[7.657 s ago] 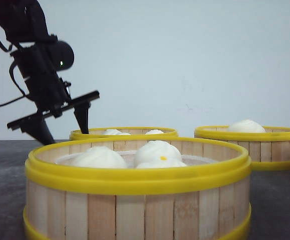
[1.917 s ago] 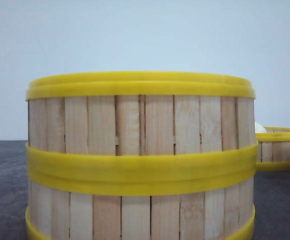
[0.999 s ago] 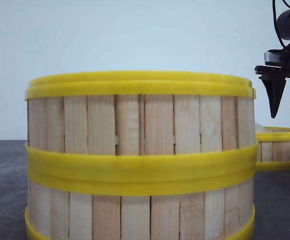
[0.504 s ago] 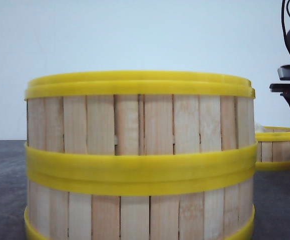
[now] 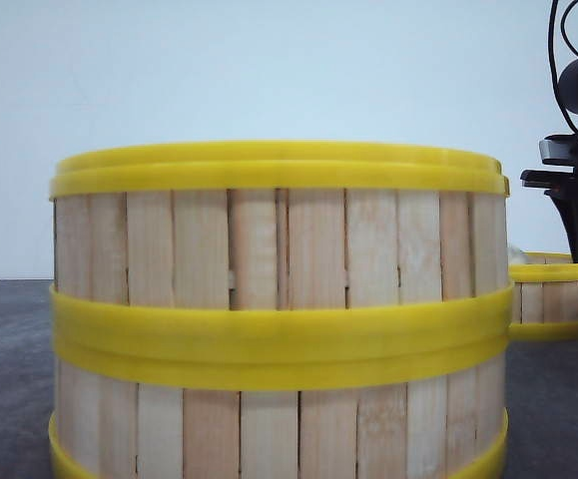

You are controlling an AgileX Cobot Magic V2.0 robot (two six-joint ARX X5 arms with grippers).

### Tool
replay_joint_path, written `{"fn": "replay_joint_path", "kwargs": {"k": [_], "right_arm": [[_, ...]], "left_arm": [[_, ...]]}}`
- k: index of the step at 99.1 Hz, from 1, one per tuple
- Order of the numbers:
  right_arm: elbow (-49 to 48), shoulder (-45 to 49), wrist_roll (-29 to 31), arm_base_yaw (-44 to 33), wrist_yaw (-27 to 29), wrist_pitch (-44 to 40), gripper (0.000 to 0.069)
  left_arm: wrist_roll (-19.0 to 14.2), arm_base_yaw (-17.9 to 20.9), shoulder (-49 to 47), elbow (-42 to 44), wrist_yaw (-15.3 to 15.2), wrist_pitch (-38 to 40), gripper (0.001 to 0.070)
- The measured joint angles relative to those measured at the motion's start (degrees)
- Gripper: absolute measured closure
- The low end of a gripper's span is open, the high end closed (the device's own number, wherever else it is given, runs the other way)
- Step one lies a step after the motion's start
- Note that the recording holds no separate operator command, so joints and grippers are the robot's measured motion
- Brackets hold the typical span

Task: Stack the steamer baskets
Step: 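Reach right gripper to the single-bun basket and pinch its rim, then lift the single-bun basket with right gripper and lower it onto the stack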

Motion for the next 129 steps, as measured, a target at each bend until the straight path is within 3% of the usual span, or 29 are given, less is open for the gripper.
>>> {"fn": "replay_joint_path", "kwargs": {"k": [29,46,73,100,112,129], "right_arm": [[0.0,1.4,0.7,0.1,0.0,-1.6,0.0565],[0.0,1.6,2.1,0.2,0.0,-1.1,0.066],[0.7,1.9,2.3,0.2,-4.3,0.2,0.0664],[18.1,2.6,3.5,0.8,-8.5,-4.4,0.0664],[27.9,2.6,4.0,2.1,-11.0,-12.1,0.0664],[36.5,2.5,1.3,7.3,-10.1,-24.0,0.0664]], "left_arm": [[0.0,0.0,0.0,0.0,0.0,0.0,0.0686],[0.0,0.0,0.0,0.0,0.0,0.0,0.0686],[0.0,0.0,0.0,0.0,0.0,-1.1,0.0686],[1.2,0.0,0.0,0.0,0.0,-1.6,0.0686],[1.4,0.0,0.0,0.0,0.0,-1.4,0.0686],[1.5,0.0,0.0,0.0,0.0,0.5,0.0686]]}}
